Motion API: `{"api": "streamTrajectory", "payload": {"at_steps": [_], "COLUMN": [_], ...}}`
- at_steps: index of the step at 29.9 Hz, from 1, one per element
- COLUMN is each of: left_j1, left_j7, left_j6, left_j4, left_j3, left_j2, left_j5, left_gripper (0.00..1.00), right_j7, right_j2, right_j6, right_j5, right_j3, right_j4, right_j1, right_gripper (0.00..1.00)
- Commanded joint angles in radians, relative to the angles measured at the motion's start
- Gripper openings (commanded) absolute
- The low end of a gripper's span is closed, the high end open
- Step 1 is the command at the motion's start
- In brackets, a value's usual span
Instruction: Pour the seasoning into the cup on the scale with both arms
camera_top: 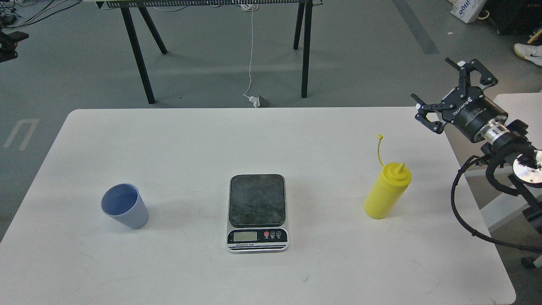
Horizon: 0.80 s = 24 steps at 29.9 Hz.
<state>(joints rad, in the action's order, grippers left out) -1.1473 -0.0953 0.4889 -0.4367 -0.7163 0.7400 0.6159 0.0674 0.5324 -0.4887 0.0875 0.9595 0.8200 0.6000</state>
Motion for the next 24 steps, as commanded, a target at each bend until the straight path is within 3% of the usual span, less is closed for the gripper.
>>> {"api": "streamTrajectory", "payload": {"at_steps": [1,6,8,11,14,18,24], "left_j1": [0.008,0.012,0.014,0.020,0.023,0.021,0.015], "left_j7": [0.173,0.397,0.471,0.543,0.584,0.584,0.584], "left_j6": [0.000,0.000,0.000,0.000,0.000,0.000,0.000], "left_j4": [0.001,0.004,0.007,0.007,0.007,0.003,-0.008], "left_j3": [0.015,0.037,0.052,0.116,0.214,0.378,0.650], "left_j2": [-0.021,-0.025,-0.021,-0.007,0.019,0.097,0.105], "left_j5": [0.008,0.011,0.011,0.013,0.043,0.181,0.415], "left_gripper": [1.00,1.00,1.00,1.00,1.00,1.00,1.00], "right_j7": [0.000,0.000,0.000,0.000,0.000,0.000,0.000], "right_j2": [0.000,0.000,0.000,0.000,0.000,0.000,-0.002], "right_j6": [0.000,0.000,0.000,0.000,0.000,0.000,0.000], "right_j5": [0.000,0.000,0.000,0.000,0.000,0.000,0.000], "right_j3": [0.001,0.001,0.001,-0.001,-0.001,0.001,-0.001], "right_j4": [0.001,0.001,0.001,0.002,0.001,0.001,0.001], "right_j1": [-0.005,-0.008,-0.012,-0.012,-0.012,-0.022,-0.025], "right_gripper": [1.00,1.00,1.00,1.00,1.00,1.00,1.00]}}
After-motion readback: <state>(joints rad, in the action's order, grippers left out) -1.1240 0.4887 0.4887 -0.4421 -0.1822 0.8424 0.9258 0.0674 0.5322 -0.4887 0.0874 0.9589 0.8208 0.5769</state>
